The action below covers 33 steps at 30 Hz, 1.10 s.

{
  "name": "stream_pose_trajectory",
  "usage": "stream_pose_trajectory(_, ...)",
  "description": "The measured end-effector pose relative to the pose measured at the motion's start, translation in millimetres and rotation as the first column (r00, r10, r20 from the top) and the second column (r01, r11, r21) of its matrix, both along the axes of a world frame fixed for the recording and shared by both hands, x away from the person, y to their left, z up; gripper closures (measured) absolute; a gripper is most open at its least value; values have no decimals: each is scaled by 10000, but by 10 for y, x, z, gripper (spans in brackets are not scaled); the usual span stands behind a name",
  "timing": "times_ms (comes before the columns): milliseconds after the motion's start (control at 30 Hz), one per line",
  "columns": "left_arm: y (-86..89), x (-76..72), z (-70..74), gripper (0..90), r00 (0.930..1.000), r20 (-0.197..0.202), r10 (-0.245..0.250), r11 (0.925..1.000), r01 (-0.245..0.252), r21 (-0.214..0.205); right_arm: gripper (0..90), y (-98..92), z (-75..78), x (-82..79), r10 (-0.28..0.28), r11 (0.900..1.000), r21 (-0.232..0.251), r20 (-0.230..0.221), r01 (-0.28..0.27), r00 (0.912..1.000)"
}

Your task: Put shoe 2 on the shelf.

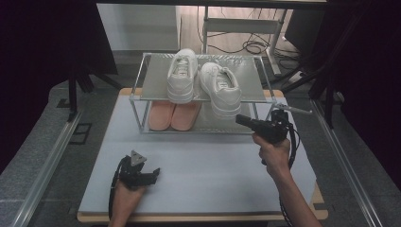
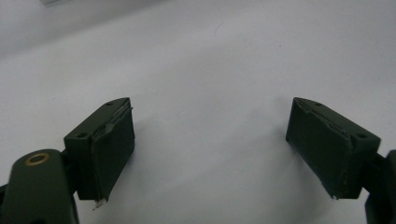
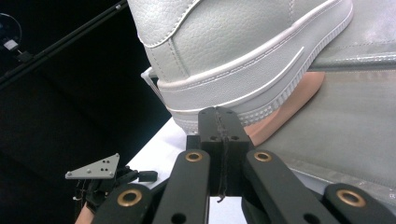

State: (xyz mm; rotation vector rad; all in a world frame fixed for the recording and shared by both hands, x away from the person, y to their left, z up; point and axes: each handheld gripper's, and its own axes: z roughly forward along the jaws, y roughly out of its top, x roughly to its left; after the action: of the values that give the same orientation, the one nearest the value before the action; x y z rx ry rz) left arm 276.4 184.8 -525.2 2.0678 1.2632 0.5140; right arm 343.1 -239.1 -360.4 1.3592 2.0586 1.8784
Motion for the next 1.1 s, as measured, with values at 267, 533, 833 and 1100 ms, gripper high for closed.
stream_pose_trajectory(267, 0, 3, -4, 156, 10000, 11, 33, 10000, -33, -73, 900, 199, -18, 120, -83, 9999, -135, 35, 84, 10000)
stream_pose_trajectory(533, -1, 4, -4, 156, 10000, 12, 31, 10000, -31, -76, 900, 369, -23, 290, -262, 9990, -366, 44, 264, 9996)
stream_pose_trajectory(833, 5, 5, -2, 156, 10000, -23, -3, 10000, 3, -43, 900, 469, -31, 434, -397, 9983, -427, -13, 396, 9992)
stream_pose_trajectory(1100, 4, 5, -1, 156, 10000, -20, -3, 10000, 3, -34, 900, 515, -44, 449, -346, 9992, -225, -32, 345, 9994)
